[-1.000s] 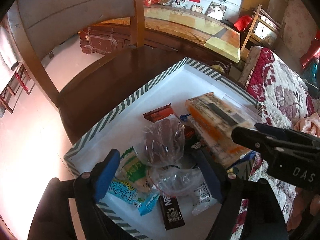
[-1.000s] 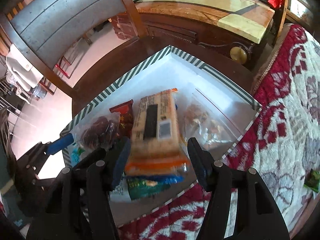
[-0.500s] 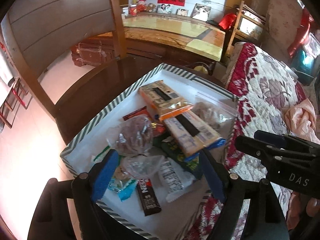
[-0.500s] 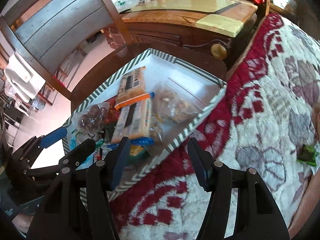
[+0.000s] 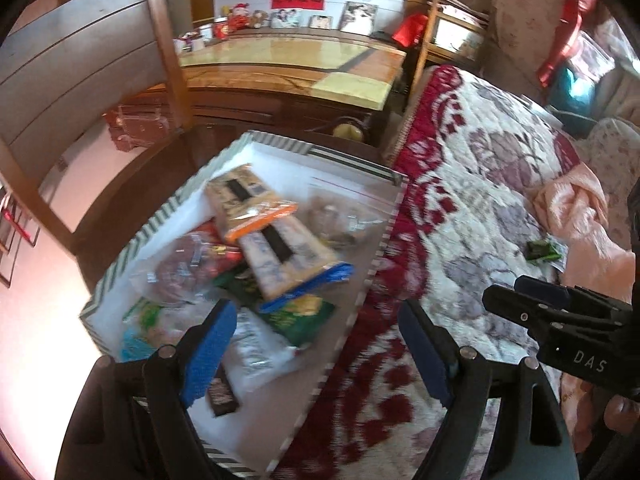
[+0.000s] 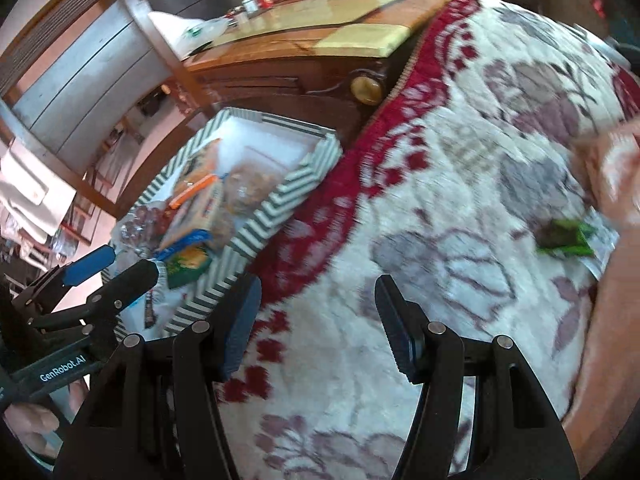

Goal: Organize snacks
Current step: 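Move both grippers back over the quilt toward the last two packets, then grasp the green snack packet with the left gripper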

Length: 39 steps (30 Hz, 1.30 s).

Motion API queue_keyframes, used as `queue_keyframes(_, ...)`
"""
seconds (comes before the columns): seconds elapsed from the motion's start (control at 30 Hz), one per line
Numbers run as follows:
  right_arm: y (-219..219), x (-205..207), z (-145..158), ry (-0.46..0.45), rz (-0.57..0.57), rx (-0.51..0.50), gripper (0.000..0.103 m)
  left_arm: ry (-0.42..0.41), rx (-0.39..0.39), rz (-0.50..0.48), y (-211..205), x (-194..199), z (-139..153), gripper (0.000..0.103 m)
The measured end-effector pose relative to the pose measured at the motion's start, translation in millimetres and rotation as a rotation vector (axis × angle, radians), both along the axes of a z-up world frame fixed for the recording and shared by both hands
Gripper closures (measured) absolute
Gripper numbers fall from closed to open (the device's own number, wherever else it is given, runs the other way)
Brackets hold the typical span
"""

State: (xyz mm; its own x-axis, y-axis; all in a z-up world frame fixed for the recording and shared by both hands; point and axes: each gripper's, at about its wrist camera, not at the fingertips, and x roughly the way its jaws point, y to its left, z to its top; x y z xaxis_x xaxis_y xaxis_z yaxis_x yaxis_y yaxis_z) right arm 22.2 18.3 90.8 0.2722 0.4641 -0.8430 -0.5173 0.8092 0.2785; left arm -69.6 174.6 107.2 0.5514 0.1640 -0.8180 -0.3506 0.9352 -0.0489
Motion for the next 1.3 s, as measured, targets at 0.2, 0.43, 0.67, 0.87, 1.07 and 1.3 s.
queue_keyframes(0.2, -41.8, 2.2, -7.9, 0.009, -0.066, -0.010, 0.044, 0.022, -0.006, -0.068, -32.6, 16.9, -6.0, 0.018)
queue_keyframes(0.43, -100.4, 7.1, -23.3, 0.036, -0.161, -0.023, 0.044, 0.054, -0.013, -0.141, -69.2, 37.7, -15.6, 0.018)
queue_keyframes(0.67, -152.0, 16.1, -39.7, 0.067, -0.264, -0.019, 0.044, 0.095, -0.016, -0.209, -103.2, 59.1, -27.8, 0.018)
queue_keyframes(0.87, -181.7, 23.1, -46.2, 0.083, -0.319, -0.008, 0.044, 0.109, -0.034, -0.259, -125.8, 78.3, -33.6, 0.018)
queue_keyframes(1.07, -197.9, 27.8, -53.2, 0.098, -0.343, -0.002, 0.044, 0.101, -0.075, -0.371, -156.6, 104.1, -39.7, 0.018)
queue_keyframes(1.3, -209.3, 30.6, -60.2, 0.114, -0.356, 0.003, 0.044, 0.090, -0.078, -0.521, -197.1, 143.6, -50.5, 0.018)
